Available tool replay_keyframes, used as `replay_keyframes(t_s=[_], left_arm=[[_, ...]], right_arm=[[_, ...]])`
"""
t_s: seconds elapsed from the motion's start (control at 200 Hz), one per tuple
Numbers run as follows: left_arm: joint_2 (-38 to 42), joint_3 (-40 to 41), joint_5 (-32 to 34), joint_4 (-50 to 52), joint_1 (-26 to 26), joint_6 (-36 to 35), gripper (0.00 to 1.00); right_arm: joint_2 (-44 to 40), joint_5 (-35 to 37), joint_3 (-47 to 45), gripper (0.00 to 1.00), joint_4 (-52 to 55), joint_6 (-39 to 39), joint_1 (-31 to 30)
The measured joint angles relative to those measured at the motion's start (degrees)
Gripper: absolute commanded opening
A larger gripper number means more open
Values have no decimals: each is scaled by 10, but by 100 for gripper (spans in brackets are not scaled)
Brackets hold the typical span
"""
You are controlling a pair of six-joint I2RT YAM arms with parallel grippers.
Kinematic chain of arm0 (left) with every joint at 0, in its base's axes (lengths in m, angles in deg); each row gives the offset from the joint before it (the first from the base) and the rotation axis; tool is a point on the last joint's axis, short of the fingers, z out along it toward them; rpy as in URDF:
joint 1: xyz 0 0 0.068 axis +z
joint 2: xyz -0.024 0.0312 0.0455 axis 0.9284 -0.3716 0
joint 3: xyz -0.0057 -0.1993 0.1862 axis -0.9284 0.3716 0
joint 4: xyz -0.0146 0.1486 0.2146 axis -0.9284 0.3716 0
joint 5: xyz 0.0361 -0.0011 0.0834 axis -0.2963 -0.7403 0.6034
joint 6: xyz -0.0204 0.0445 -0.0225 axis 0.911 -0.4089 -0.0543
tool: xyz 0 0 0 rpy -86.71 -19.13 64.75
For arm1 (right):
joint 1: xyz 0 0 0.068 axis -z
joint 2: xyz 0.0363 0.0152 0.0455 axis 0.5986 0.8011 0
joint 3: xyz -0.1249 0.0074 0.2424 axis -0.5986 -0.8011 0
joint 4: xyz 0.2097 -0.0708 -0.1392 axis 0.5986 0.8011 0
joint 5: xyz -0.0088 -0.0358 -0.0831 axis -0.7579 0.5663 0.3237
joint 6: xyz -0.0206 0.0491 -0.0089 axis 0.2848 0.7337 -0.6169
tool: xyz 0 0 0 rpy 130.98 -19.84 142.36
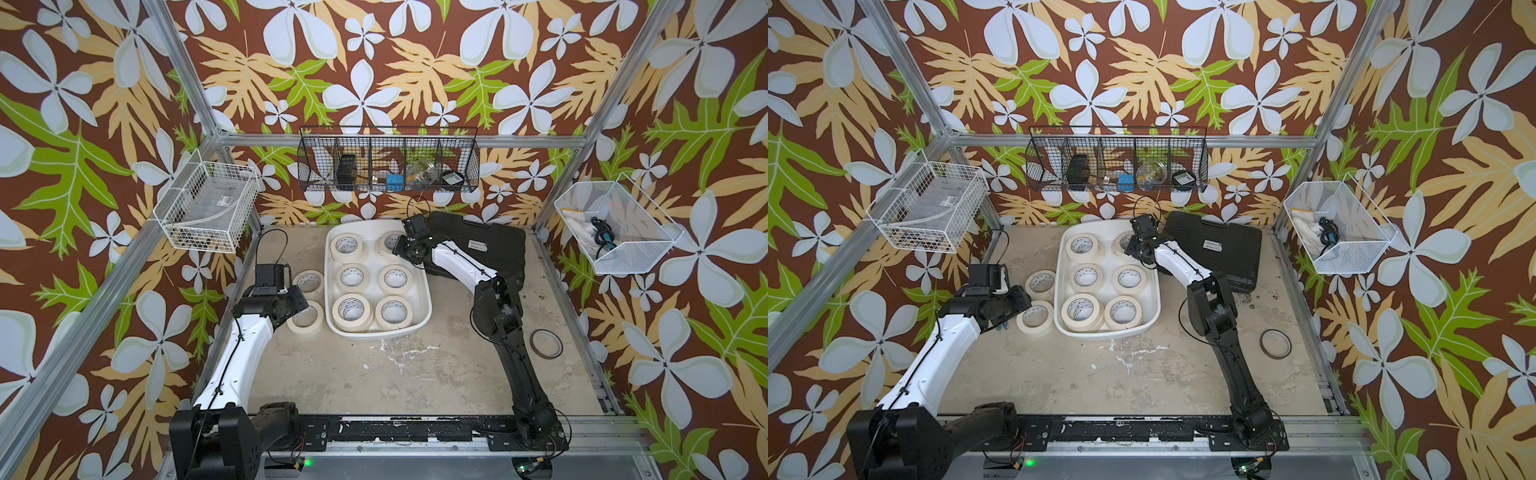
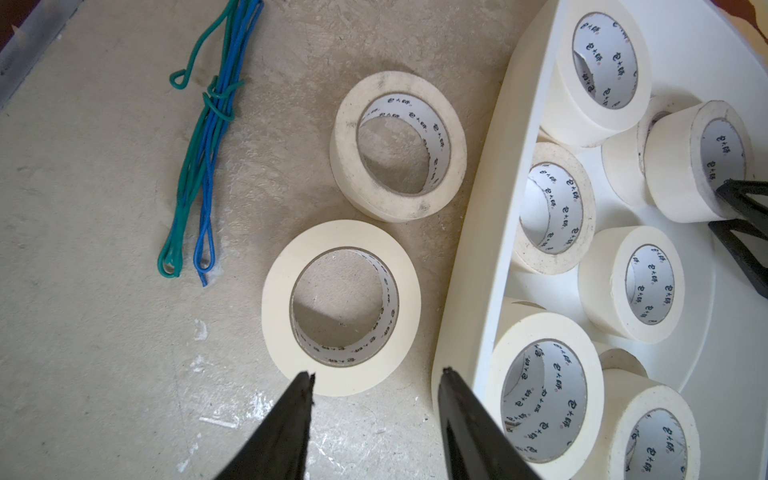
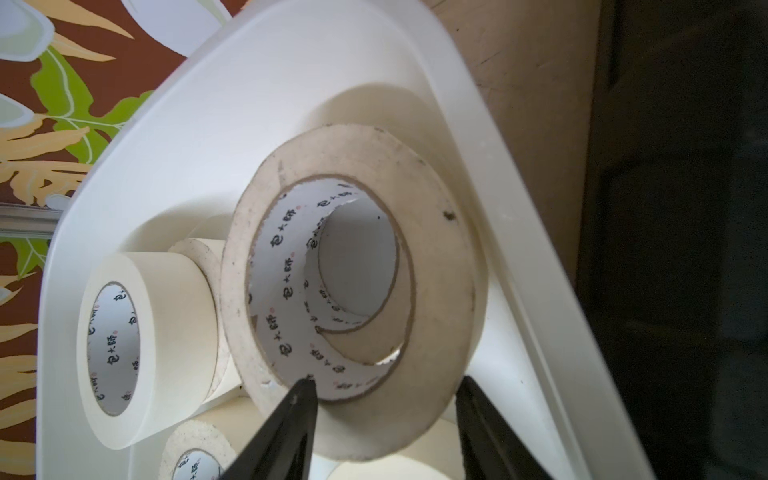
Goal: Take out the art tape in the storage box
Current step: Pick up the art tape from the storage box.
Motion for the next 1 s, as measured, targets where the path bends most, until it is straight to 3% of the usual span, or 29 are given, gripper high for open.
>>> replay_keyframes(t_s=[0.335,0.56,1.001], left_arm=[[-7,10,-4,-10,0,-2,53],[-14,13,-7,-17,0,-4,53],[-19,19,-10,-26,0,-6,53]], right_arm=[[11,-3,10,59,-8,26,0],[-7,-7,-30,68,-49,37,-4],[21,15,15,63,-43,52,-2]])
